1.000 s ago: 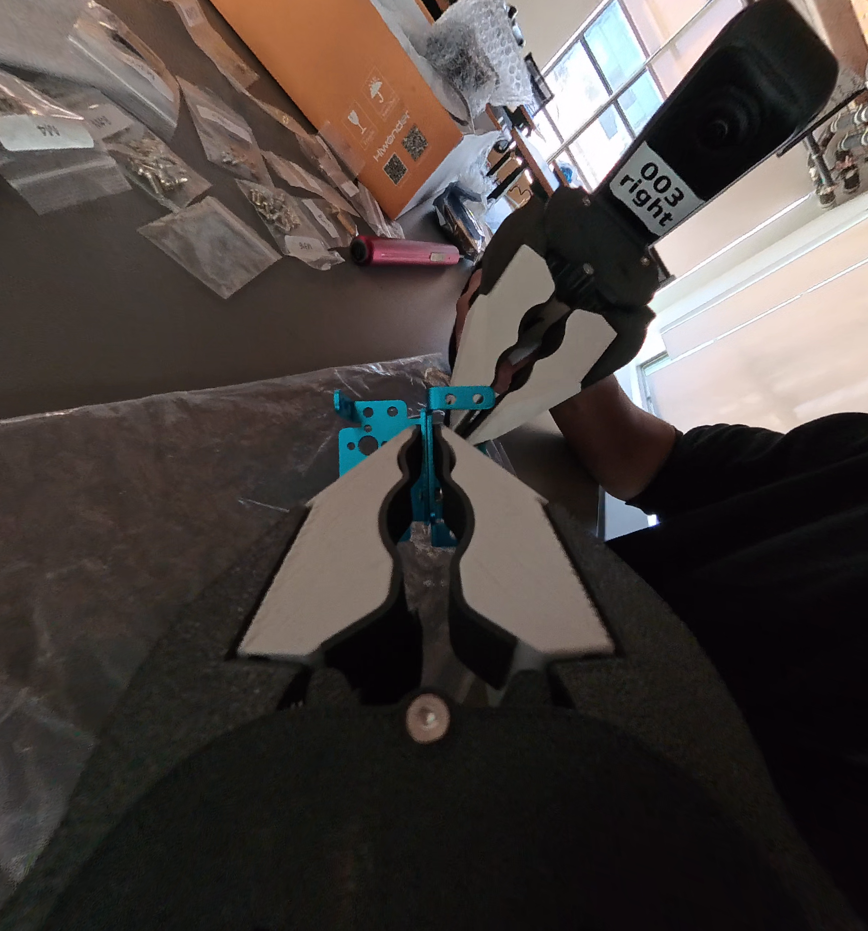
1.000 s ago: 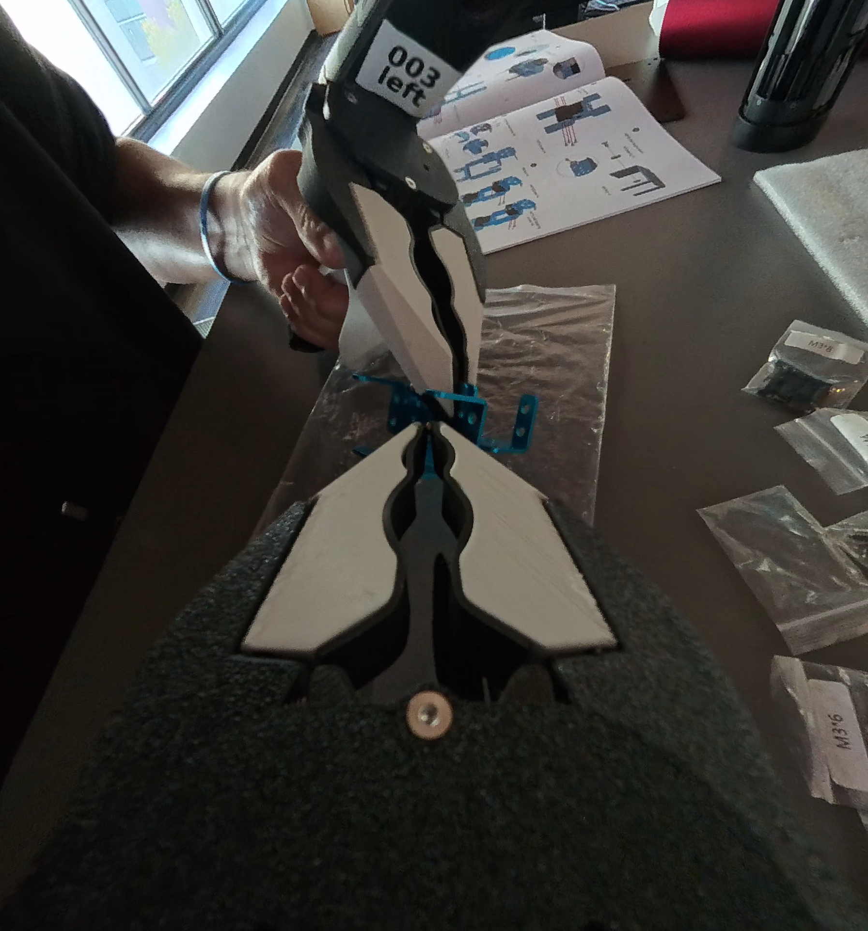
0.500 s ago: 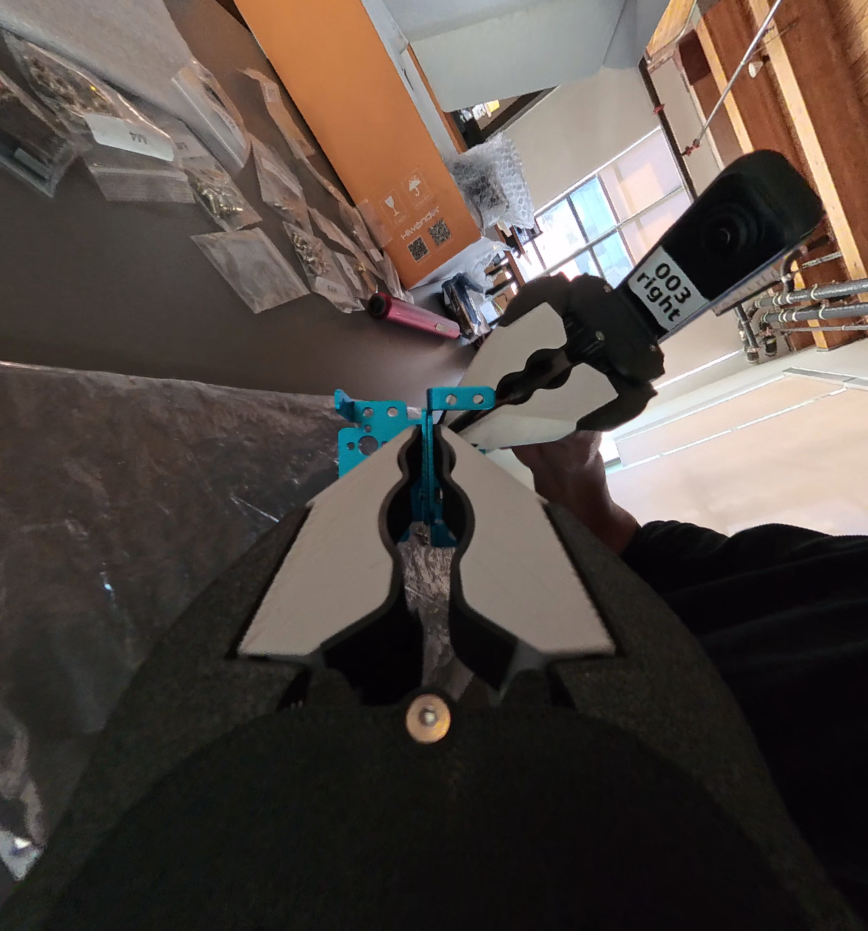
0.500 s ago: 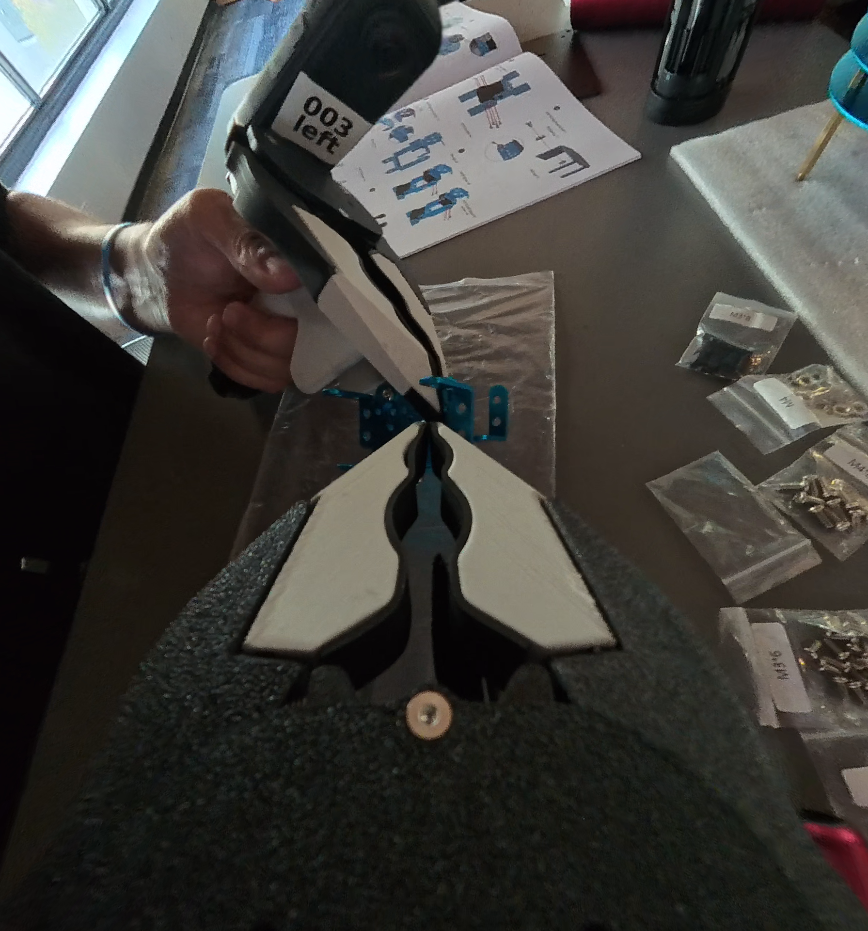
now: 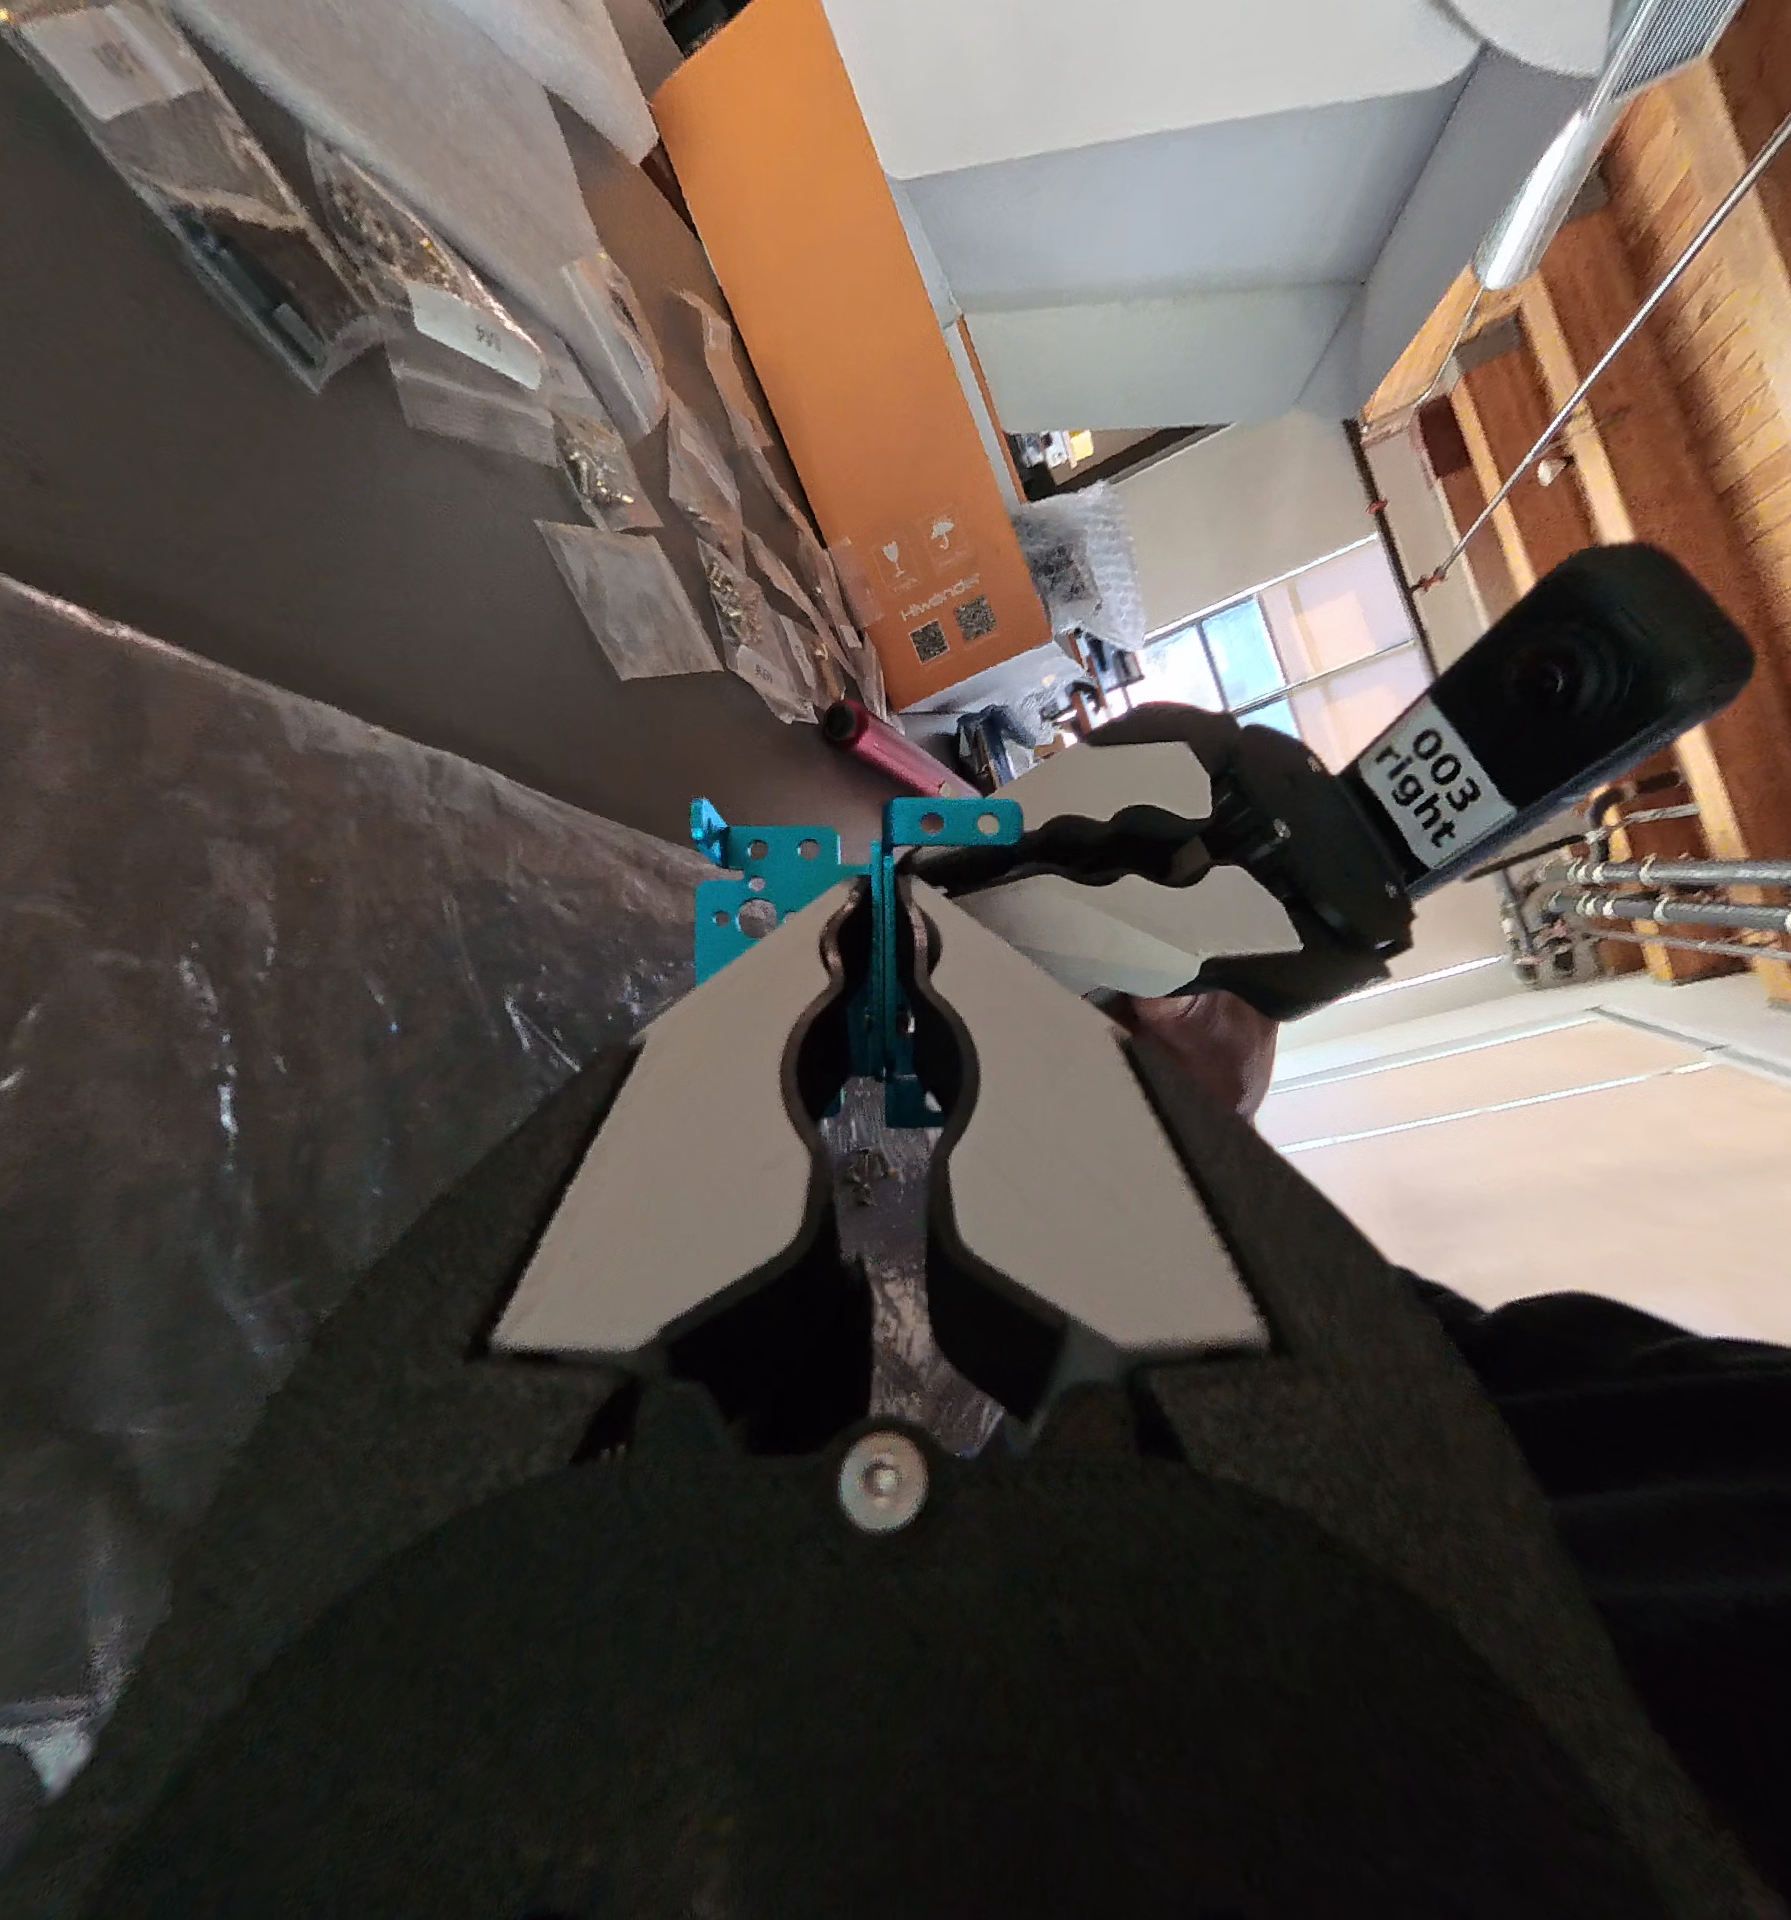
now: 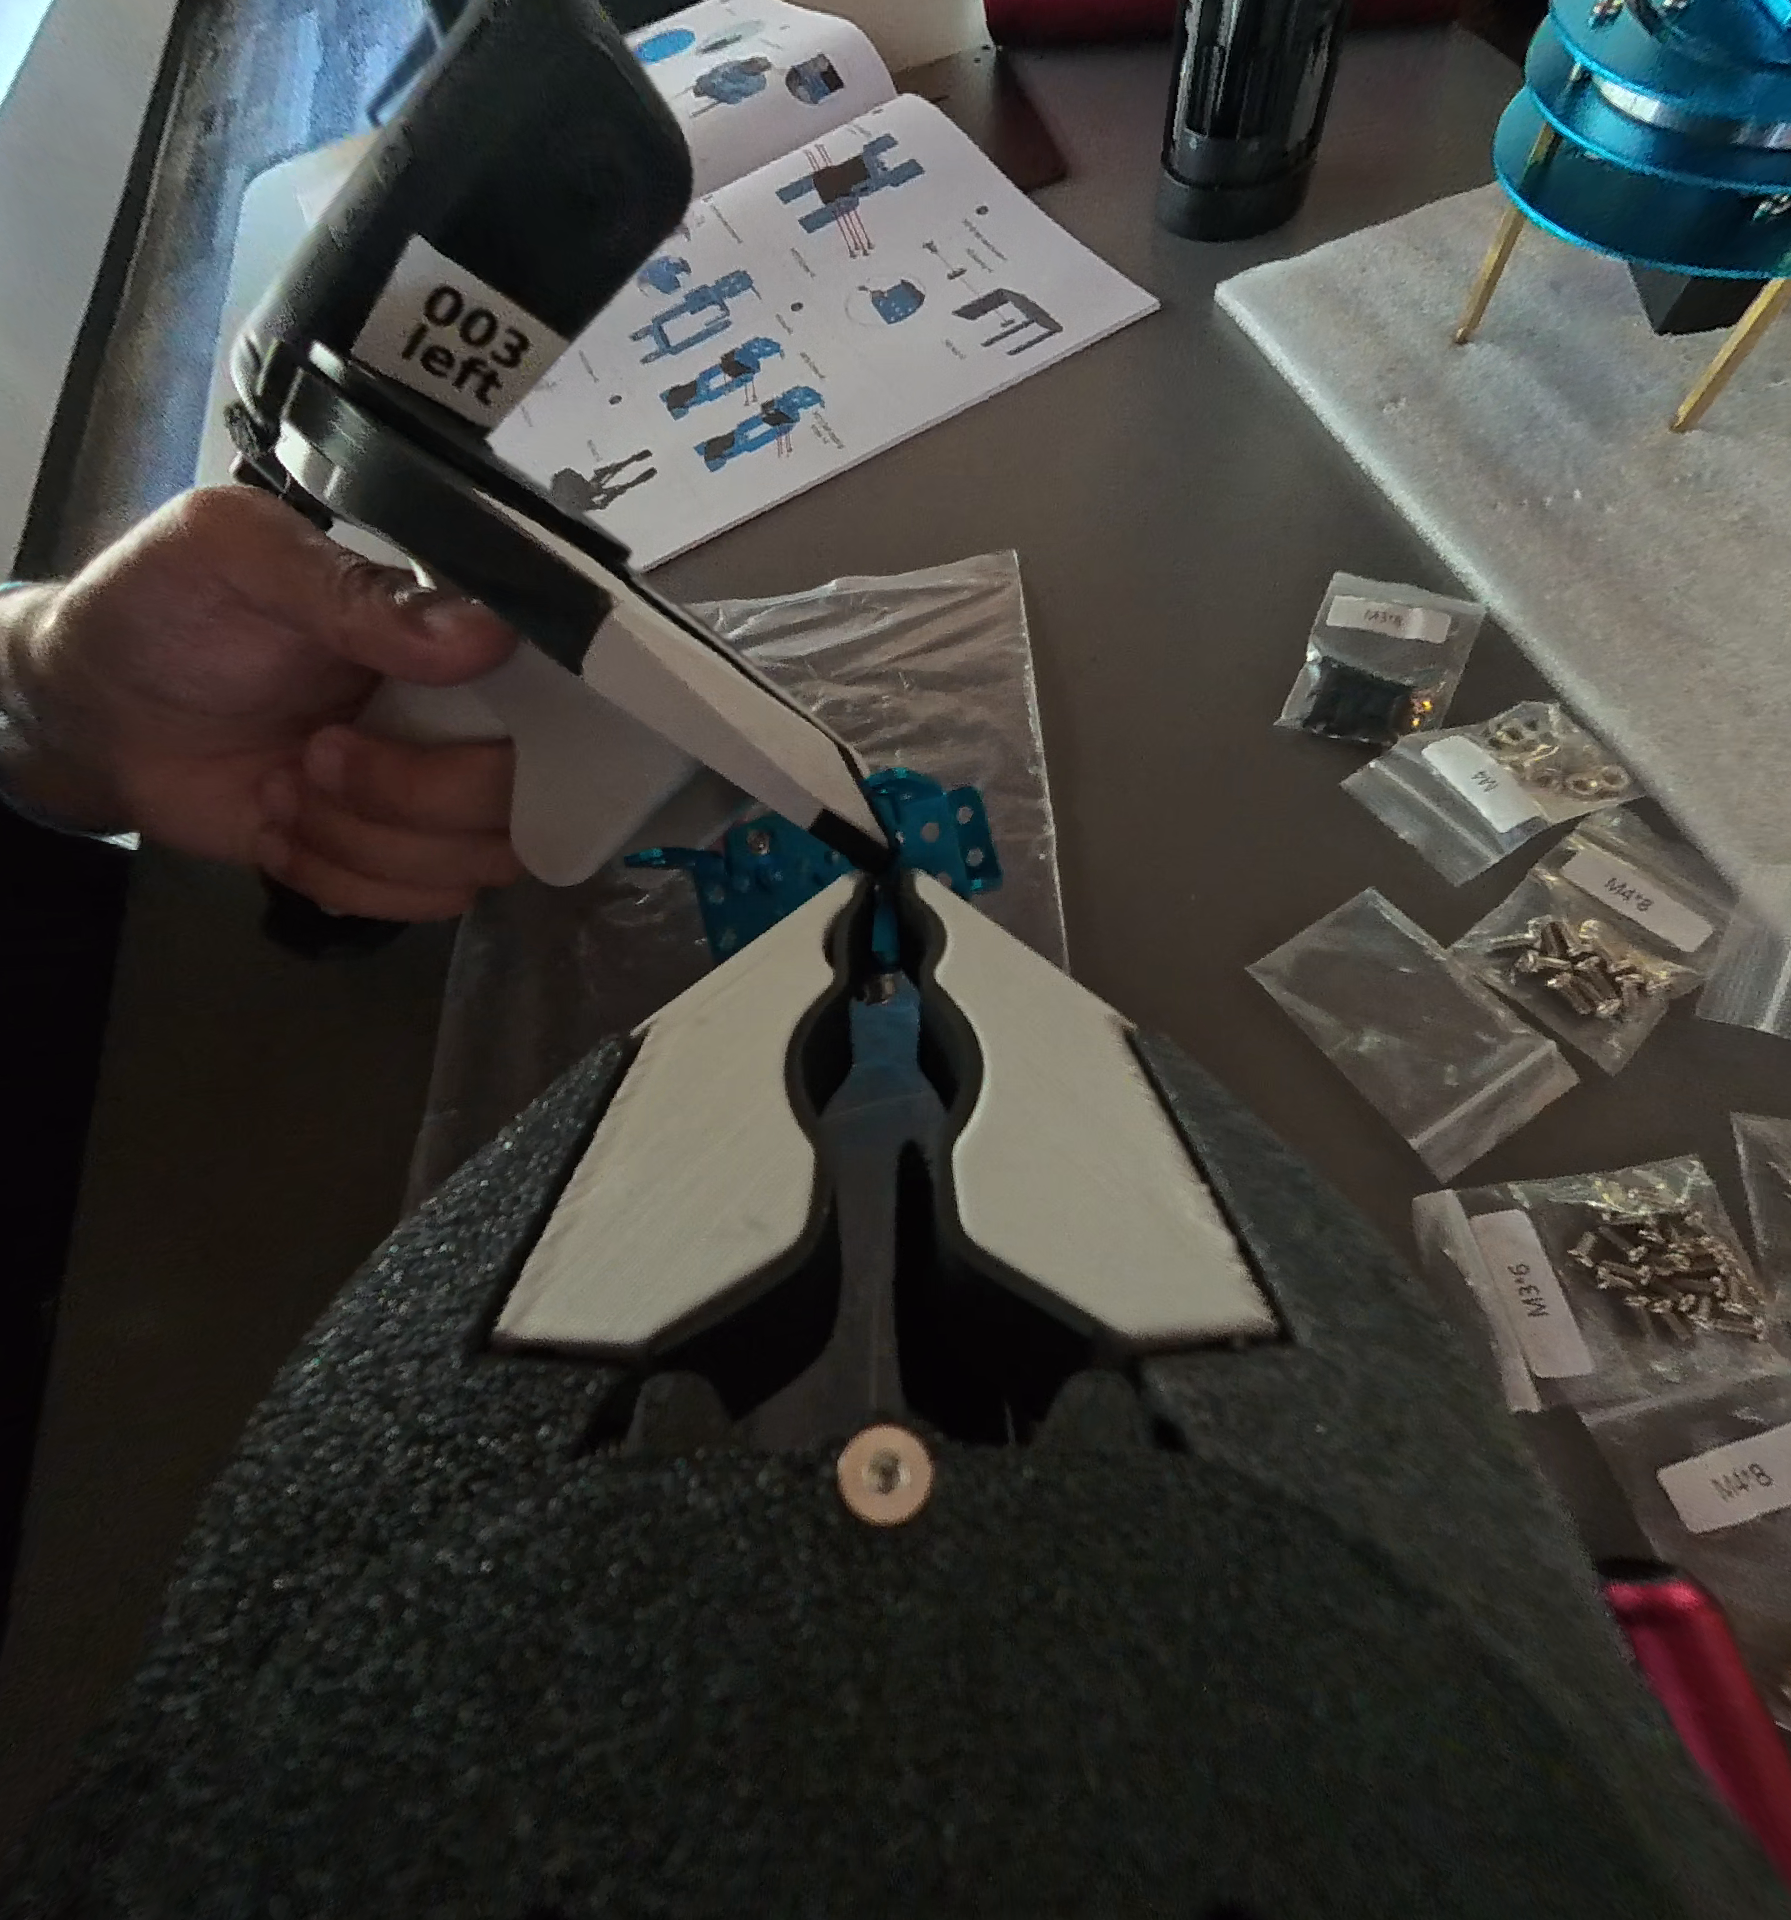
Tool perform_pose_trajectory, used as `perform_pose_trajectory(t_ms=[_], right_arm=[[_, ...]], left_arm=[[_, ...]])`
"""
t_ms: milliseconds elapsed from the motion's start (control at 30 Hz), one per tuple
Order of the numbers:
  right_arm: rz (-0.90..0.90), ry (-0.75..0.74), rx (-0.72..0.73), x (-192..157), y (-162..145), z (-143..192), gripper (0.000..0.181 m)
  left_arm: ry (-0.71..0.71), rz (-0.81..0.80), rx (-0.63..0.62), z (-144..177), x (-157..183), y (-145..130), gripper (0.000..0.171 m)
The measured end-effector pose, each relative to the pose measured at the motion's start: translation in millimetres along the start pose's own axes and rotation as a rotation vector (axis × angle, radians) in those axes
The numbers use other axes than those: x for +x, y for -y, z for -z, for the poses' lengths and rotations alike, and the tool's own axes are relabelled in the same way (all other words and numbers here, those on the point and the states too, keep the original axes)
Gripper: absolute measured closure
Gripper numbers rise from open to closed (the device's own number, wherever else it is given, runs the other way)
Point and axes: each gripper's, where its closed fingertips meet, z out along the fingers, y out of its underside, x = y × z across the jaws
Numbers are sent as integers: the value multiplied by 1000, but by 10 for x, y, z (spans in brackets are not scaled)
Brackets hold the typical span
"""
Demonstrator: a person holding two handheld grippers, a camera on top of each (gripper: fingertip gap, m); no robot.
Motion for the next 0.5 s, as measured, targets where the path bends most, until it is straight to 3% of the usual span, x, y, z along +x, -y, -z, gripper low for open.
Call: perform_pose_trajectory(t_ms=[333, 500], right_arm=[[73, -88, -46, 48, 98, -18, 167], [39, -42, 45, 51, 237, 87, 166]], left_arm=[[-81, 180, 27, 45, 8, 54, 169], [-119, 214, 23, 57, 73, 47, 169]])
